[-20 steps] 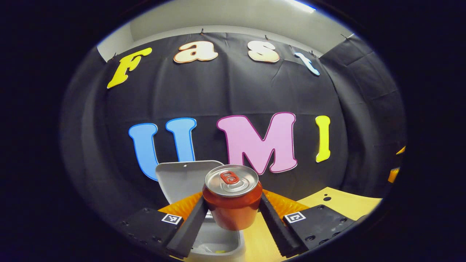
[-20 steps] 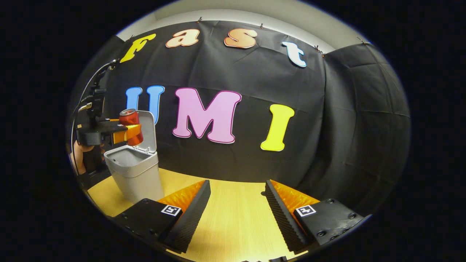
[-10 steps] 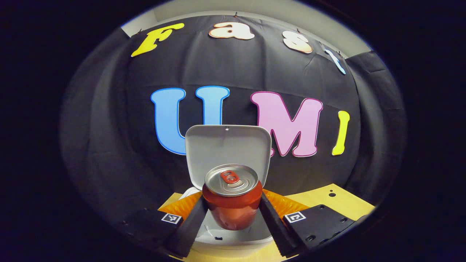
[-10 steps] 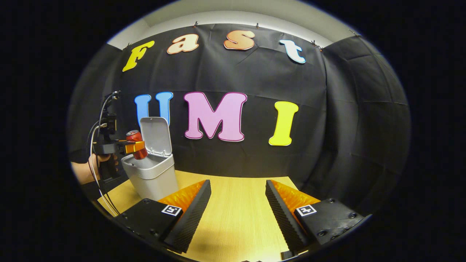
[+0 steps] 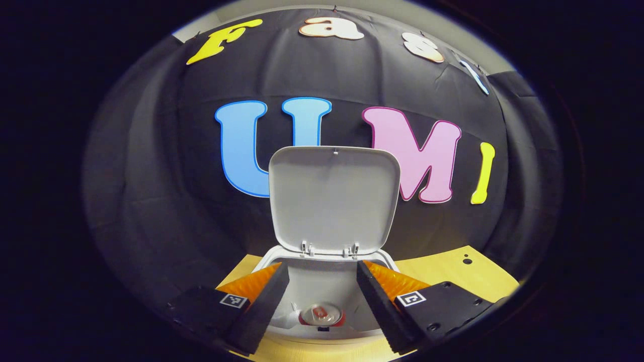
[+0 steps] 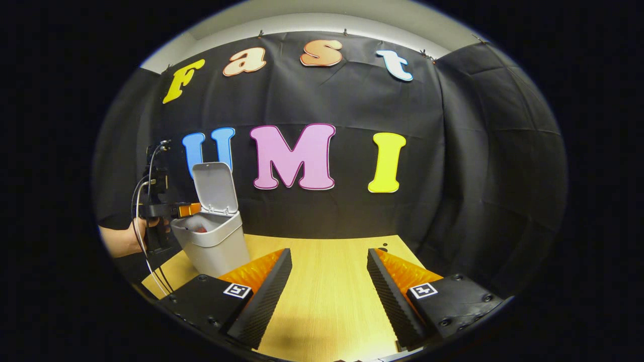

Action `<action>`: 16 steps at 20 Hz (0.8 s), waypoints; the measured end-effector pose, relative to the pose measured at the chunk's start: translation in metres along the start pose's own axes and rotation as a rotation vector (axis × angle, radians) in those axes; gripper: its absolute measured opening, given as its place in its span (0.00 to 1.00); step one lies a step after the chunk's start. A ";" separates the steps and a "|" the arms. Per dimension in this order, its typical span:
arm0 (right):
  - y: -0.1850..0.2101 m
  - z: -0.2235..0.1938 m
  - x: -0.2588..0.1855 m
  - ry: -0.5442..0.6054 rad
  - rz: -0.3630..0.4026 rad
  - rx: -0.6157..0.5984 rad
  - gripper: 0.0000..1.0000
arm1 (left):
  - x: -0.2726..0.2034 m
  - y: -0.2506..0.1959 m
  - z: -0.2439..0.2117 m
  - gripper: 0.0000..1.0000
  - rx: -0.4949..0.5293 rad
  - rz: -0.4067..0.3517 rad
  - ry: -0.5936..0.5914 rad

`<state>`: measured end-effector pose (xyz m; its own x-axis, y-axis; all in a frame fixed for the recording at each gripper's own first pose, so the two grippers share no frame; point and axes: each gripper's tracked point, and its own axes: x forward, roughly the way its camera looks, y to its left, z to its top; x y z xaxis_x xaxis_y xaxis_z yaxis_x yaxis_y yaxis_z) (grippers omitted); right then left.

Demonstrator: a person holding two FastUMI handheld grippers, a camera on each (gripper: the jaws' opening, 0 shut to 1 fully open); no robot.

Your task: Press the lid of the desktop garbage bin to open it, pick up the crumpled paper on the desktop and throw it into the bin, then pick up the pop can on the desktop and drop it into the bin, and finally close the garbage bin lid.

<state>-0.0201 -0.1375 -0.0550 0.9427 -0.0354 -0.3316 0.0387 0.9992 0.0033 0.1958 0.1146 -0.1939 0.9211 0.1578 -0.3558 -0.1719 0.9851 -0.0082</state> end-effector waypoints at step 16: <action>0.059 0.088 0.083 -0.089 0.300 -0.024 0.97 | 0.026 -0.005 0.175 0.93 0.099 0.077 -0.279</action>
<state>0.0899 -0.0833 0.0006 0.9362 0.2610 -0.2352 -0.2525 0.9653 0.0663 0.2819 0.1263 -0.0392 0.9695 0.2314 -0.0811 -0.2226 0.9693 0.1049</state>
